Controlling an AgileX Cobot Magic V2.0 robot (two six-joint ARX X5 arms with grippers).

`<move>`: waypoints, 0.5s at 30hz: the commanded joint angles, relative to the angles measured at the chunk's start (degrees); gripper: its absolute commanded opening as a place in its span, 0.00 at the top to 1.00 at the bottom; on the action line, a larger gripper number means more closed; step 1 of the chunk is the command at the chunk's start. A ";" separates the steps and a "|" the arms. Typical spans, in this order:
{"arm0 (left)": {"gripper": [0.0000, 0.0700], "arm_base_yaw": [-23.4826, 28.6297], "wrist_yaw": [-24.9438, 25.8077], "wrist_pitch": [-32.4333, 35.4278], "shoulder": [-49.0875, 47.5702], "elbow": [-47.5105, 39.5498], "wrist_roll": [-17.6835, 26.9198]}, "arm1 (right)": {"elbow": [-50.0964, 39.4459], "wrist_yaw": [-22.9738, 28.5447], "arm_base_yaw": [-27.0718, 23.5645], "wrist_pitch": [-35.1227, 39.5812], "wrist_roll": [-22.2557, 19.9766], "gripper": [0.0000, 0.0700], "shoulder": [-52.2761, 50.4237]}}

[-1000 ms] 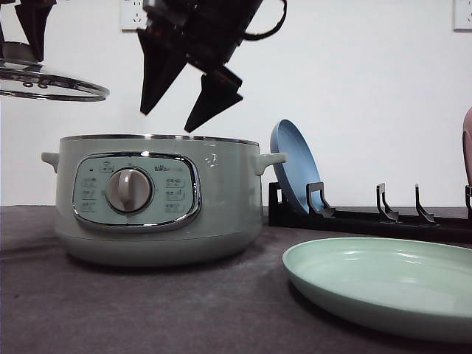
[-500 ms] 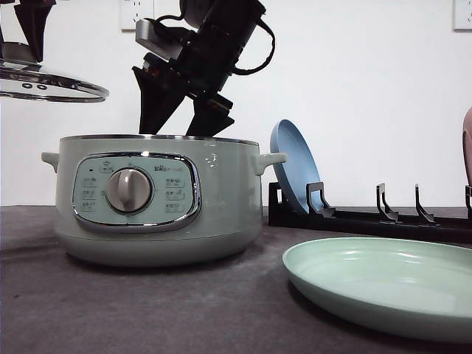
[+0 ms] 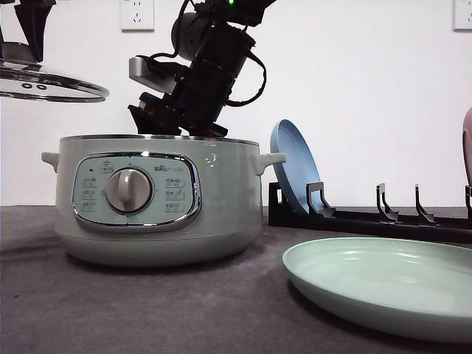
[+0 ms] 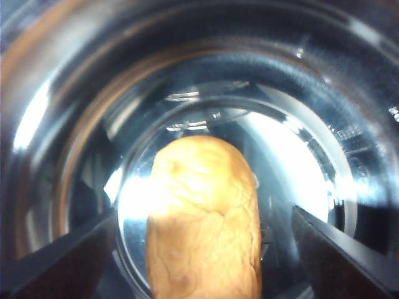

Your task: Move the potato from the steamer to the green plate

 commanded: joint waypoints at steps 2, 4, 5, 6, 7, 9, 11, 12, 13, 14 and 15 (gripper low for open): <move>1.00 -0.07 -0.13 1.60 -0.07 2.80 -0.43 | 1.73 0.09 0.84 0.23 -0.44 0.20 2.24; 1.00 -0.07 -0.11 1.59 -0.07 2.80 -0.43 | 1.73 0.04 0.85 0.27 -0.33 0.20 2.67; 1.00 -0.07 -0.13 1.56 -0.07 2.80 -0.42 | 1.73 -0.03 0.85 0.30 -0.23 0.20 2.93; 1.00 -0.07 -0.13 1.57 -0.07 2.80 -0.41 | 1.73 -0.32 0.85 0.31 -0.18 0.20 3.09; 1.00 -0.07 -0.13 1.60 -0.07 2.80 -0.41 | 1.73 -0.71 0.85 0.30 -0.13 0.20 3.20; 1.00 -0.07 -0.13 1.60 -0.06 2.80 -0.41 | 1.73 -1.29 0.85 0.27 0.14 0.20 3.33; 1.00 -0.07 -0.13 1.61 -0.06 2.80 -0.41 | 1.73 -1.36 0.85 0.30 0.27 0.20 3.50; 1.00 -0.07 -0.12 1.62 -0.06 2.80 -0.41 | 1.73 -1.35 0.83 0.30 0.28 0.22 3.55; 1.00 -0.07 -0.11 1.61 -0.04 2.80 -0.41 | 1.73 -1.35 0.81 0.29 0.33 0.25 3.59; 1.00 -0.07 -0.13 1.60 -0.04 2.80 -0.41 | 1.73 -1.37 0.79 0.30 0.46 0.32 3.65; 1.00 -0.07 -0.13 1.57 -0.04 2.80 -0.41 | 1.73 -1.37 0.78 0.29 0.54 0.39 3.67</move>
